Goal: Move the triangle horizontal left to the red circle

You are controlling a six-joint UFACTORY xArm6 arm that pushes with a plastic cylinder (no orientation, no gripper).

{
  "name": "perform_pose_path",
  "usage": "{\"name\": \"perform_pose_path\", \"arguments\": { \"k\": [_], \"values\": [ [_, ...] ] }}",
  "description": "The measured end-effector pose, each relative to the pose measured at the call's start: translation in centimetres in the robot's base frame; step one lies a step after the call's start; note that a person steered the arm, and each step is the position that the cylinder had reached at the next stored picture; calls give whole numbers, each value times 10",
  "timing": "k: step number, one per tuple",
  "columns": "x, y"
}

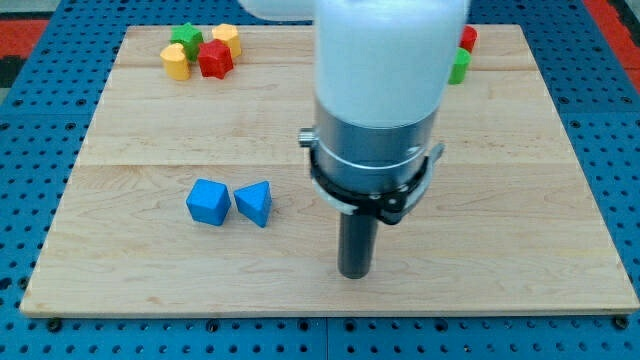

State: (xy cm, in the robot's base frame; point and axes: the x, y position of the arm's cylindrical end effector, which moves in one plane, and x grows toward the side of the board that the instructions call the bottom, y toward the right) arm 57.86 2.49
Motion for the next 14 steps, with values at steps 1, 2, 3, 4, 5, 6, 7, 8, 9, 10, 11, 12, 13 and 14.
{"name": "perform_pose_path", "arguments": {
  "k": [1, 2, 3, 4, 5, 6, 7, 8, 9, 10, 11, 12, 13, 14],
  "values": [
    [20, -77],
    [19, -113],
    [19, -113],
    [1, -123],
    [-41, -101],
    [-83, -48],
    [-97, -42],
    [-51, -56],
    [-92, -91],
    [-147, -56],
    [-161, 11],
    [-194, 42],
    [-267, 44],
    [-277, 81]
  ]
}}
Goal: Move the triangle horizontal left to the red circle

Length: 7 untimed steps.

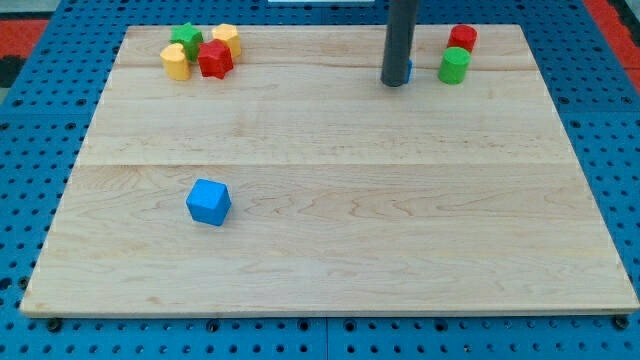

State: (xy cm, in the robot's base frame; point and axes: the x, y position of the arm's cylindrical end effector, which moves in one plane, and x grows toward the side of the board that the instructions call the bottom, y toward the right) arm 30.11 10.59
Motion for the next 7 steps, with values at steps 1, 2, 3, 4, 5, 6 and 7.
{"name": "perform_pose_path", "arguments": {
  "k": [1, 2, 3, 4, 5, 6, 7],
  "values": [
    [-29, 19],
    [-52, 10],
    [25, -17],
    [176, -39],
    [273, -131],
    [231, -197],
    [181, -205]
  ]
}}
